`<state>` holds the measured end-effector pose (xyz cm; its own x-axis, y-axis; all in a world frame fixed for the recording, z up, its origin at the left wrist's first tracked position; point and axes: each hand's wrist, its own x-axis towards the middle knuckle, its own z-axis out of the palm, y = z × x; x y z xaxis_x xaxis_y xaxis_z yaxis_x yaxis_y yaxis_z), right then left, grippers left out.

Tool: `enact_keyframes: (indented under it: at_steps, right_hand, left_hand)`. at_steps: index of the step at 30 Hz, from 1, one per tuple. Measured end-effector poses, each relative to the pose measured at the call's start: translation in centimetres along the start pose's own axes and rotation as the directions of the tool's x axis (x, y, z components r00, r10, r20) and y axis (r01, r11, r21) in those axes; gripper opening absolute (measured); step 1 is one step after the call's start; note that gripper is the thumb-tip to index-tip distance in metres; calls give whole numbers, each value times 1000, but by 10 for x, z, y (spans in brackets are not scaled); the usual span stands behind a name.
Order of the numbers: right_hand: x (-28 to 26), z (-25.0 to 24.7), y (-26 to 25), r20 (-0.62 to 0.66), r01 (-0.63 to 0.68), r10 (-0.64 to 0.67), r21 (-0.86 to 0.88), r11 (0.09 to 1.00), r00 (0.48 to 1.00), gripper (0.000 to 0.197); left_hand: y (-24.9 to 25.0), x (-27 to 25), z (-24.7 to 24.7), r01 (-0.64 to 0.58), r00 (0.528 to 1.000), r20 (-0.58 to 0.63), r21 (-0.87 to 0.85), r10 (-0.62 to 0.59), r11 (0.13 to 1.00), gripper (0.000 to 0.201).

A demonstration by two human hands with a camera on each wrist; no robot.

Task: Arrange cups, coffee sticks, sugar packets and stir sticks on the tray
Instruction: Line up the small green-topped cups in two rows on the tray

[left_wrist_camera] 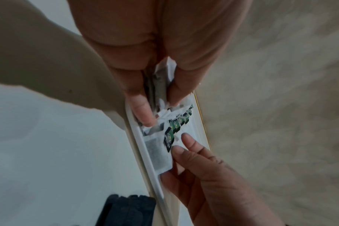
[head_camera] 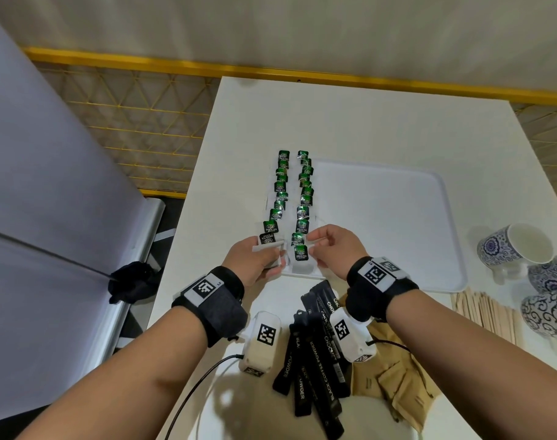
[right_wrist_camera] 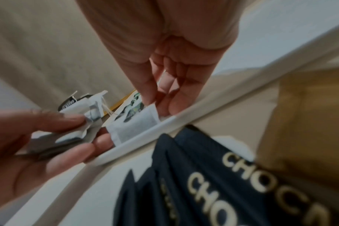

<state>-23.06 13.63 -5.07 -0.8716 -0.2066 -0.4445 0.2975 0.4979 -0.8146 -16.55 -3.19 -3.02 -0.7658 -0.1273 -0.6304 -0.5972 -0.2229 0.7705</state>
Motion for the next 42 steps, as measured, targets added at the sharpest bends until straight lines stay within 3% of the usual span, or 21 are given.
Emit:
enact_keyframes:
  at_steps: [9, 19, 27, 32, 42]
  right_hand:
    - [-2, -2, 6, 9, -54, 53, 58, 997, 999, 24]
    - [7, -4, 7, -72, -49, 52, 44, 998, 996, 24]
    - [8, -3, 5, -61, -53, 54, 7, 999, 997, 21]
    - [7, -4, 5, -78, -49, 50, 15, 999, 996, 23]
    - [-2, -3, 2, -61, -39, 39, 8, 999, 997, 40]
  left_hand:
    - [-2, 3, 6, -22, 999, 26, 6, 22, 1000, 23]
    - [-4, 12, 12, 0, 1000, 2, -39, 0, 999, 15]
    - [-7, 18, 14, 4, 1000, -23, -18, -5, 1000, 21]
    - [-8, 18, 9, 14, 999, -49, -30, -15, 999, 14]
    - [-4, 16, 4, 5, 1000, -23, -24, -6, 1000, 17]
